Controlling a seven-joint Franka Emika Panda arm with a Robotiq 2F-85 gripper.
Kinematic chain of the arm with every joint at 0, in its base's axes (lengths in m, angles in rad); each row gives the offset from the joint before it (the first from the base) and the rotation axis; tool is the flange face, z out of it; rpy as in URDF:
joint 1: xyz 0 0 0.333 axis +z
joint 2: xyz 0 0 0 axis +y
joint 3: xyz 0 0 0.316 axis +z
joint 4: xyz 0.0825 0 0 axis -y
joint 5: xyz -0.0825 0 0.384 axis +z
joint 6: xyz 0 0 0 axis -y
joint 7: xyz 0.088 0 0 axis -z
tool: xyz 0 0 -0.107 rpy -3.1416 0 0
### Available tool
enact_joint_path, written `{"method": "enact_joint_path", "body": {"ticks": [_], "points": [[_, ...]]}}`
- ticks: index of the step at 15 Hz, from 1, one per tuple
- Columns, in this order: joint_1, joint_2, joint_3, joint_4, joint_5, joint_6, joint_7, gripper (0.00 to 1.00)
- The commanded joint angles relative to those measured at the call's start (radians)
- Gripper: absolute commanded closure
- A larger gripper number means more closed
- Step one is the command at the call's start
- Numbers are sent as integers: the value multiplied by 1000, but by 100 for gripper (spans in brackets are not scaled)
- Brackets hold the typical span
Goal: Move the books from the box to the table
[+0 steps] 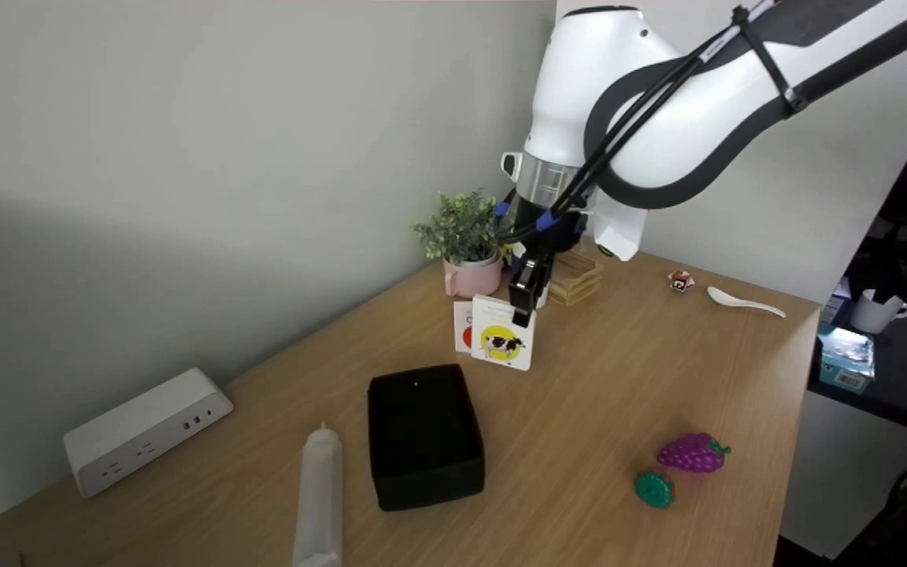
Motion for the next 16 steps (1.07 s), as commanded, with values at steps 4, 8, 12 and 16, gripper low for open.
{"method": "enact_joint_path", "body": {"ticks": [4,8,12,16], "points": [[10,3,-30,-38,-44,-3,13,96],[28,55,-72,1,-107,-28,71,96],[28,80,-83,12,-131,-33,91,96],[27,94,-81,25,-132,-30,92,96]]}}
